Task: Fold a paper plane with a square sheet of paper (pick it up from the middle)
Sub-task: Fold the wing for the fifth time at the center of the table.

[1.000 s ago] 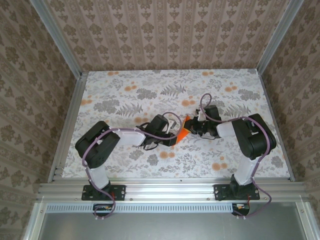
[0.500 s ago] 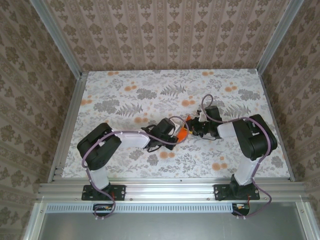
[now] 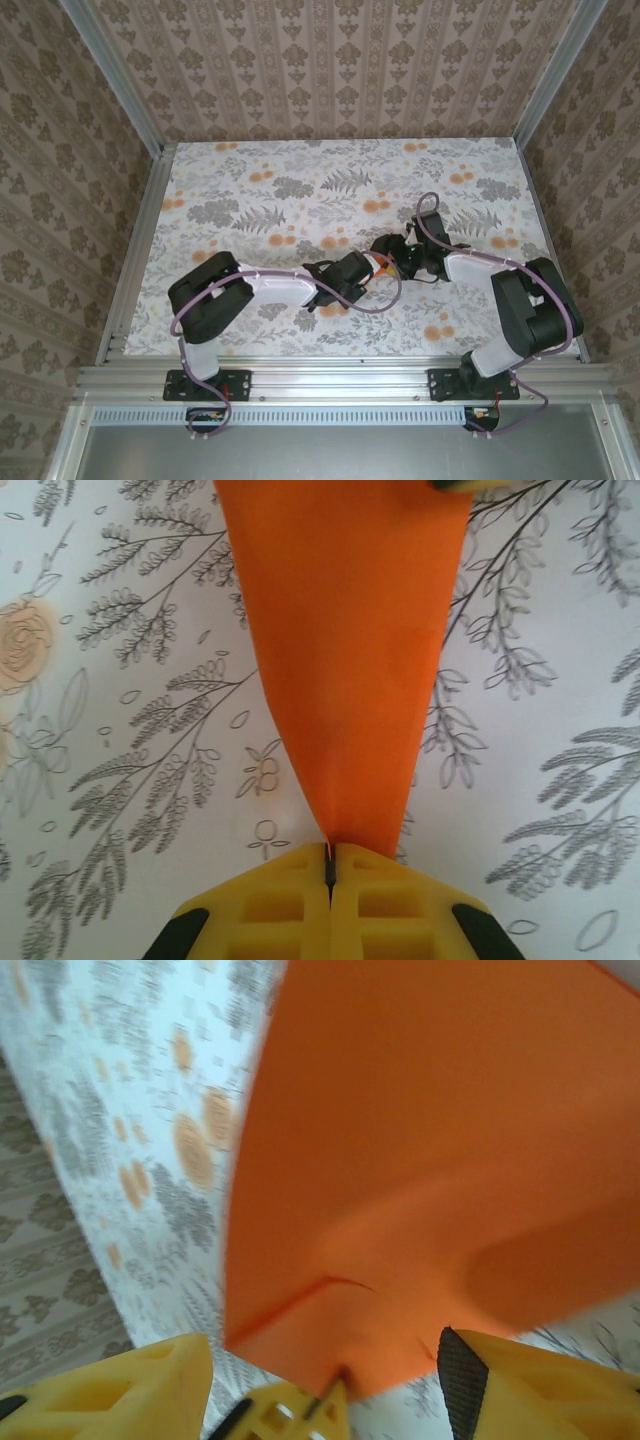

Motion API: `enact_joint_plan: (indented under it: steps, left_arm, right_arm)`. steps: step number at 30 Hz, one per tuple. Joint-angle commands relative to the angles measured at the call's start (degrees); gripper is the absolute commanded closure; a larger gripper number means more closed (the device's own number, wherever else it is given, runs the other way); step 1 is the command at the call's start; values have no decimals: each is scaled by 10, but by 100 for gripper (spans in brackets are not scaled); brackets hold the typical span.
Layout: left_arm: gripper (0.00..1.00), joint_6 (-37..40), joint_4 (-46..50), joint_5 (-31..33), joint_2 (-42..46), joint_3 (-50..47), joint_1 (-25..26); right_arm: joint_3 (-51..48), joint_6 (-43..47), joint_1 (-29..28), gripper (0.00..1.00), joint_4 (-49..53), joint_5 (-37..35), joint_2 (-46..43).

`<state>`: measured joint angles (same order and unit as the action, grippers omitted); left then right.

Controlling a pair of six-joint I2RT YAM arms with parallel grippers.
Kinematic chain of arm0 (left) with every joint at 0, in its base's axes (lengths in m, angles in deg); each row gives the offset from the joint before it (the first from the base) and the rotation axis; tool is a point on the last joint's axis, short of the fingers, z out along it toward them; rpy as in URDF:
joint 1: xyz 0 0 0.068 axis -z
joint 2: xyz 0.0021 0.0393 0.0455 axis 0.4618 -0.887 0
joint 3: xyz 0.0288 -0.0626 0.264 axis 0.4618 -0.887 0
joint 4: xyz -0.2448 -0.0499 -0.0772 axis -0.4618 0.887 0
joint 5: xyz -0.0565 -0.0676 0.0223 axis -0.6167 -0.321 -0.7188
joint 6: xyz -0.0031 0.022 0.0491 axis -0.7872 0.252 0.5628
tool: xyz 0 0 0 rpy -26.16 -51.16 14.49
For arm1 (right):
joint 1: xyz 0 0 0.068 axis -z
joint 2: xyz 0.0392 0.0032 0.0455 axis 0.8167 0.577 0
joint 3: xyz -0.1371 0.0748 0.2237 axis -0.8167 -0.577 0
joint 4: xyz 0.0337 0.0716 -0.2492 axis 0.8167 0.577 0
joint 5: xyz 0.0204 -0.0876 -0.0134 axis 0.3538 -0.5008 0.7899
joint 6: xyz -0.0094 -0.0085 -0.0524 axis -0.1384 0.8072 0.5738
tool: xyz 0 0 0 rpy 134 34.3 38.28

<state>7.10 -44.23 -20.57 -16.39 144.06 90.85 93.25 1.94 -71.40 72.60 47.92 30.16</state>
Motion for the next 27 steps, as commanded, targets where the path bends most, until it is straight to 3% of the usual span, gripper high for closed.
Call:
enact_joint_plan:
  steps: [1, 14, 21, 27]
  left_arm:
    - [100, 48, 5, 43, -10, 2, 6]
    - [100, 98, -18, 55, -16, -9, 23]
    - [100, 100, -26, 60, -14, -13, 24]
    - [100, 95, -24, 62, -10, -18, 23]
  right_arm:
    - [25, -36, -8, 35, 91, -32, -3]
    - [83, -55, -24, 37, 101, 2, 49]
    - [99, -44, -30, 50, 130, 7, 71]
    - [94, -19, -28, 69, 139, -13, 74]
